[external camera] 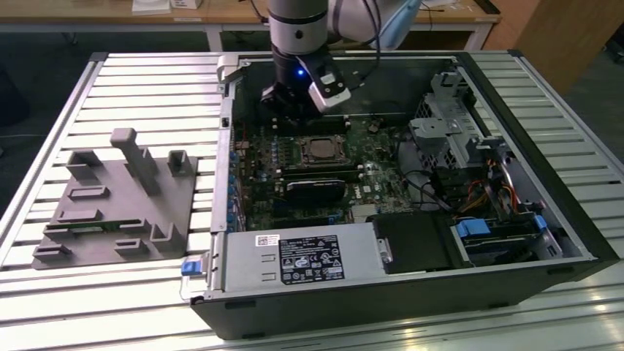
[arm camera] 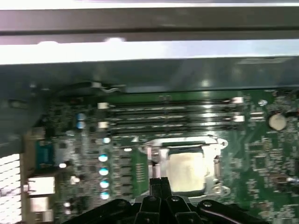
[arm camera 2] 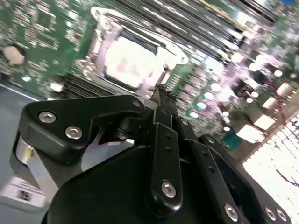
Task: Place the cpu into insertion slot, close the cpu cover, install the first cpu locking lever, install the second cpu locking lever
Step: 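Install the first cpu locking lever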
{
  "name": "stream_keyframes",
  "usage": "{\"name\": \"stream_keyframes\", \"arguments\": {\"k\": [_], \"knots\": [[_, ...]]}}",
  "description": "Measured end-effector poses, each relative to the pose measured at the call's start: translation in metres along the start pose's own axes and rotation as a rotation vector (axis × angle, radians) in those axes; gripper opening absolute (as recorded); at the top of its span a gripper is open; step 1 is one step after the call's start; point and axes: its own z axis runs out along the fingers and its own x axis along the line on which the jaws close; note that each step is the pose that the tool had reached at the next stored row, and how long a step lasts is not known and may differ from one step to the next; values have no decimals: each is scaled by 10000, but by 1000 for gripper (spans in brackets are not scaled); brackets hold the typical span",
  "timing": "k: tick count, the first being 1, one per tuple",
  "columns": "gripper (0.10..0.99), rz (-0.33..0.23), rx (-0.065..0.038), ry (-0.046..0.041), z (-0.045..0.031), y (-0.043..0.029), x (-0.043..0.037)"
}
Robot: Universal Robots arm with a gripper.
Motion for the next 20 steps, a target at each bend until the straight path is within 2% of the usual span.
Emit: {"name": "stream_keyframes", "arguments": {"k": [4, 6, 8, 10, 12, 14, 20], "knots": [[106, 0, -7, 0, -7, -9, 140], [106, 4, -46, 4, -12, -15, 227], [106, 7, -119, 8, -17, -20, 306], [106, 15, -261, 16, -18, -23, 346], [106, 31, -518, 31, -19, -26, 348], [106, 51, -846, 53, -19, -28, 348], [106, 117, -1936, 118, -19, -34, 347]]}}
